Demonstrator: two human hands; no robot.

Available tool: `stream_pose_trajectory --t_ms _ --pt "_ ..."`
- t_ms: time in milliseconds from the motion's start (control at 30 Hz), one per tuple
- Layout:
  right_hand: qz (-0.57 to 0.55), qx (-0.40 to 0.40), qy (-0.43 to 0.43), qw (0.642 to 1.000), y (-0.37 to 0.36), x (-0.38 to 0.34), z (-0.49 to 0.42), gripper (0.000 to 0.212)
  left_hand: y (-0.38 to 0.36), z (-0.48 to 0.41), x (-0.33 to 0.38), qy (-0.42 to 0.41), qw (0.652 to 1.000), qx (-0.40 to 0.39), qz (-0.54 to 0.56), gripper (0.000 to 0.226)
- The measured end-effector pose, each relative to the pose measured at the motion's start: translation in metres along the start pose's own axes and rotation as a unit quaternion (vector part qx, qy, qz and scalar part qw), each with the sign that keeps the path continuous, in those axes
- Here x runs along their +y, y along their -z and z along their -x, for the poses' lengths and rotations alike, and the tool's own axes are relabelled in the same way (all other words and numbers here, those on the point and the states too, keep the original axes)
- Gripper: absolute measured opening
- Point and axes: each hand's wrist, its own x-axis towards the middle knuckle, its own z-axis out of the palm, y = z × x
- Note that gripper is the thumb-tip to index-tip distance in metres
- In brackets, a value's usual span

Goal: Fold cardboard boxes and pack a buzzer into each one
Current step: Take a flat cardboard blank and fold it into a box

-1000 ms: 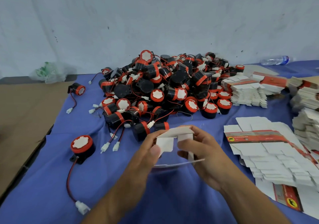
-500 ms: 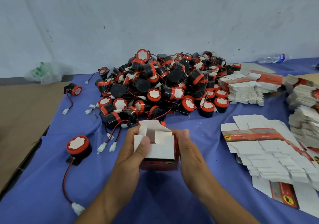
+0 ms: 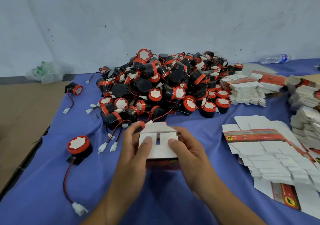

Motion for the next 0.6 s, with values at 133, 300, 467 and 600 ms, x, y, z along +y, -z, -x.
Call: stream_pose_trajectory --t_ms 133,300,467,600 --pt "-0.054 0.068 0.002 0.996 0.002 -0.002 -0.005 0.015 -0.010 0.013 0.001 -0.105 0.972 -0.026 -0.209 0.082" --pt "-0.061 -0.037 -0.039 0.997 0.009 0.004 -0.001 0.036 -0.006 0.008 0.004 -0.211 0.932 -0.016 -0.295 0.074" --pt "0.007 -0.099 -0.071 0.993 0.014 -0.002 -0.005 0.056 0.010 -0.003 0.013 -0.271 0.899 -0.009 -0.345 0.061" --pt "0.006 -0.103 -0.084 0.991 0.014 -0.007 -0.006 0.066 0.008 -0.002 0.013 -0.253 0.897 -0.022 -0.361 0.060"
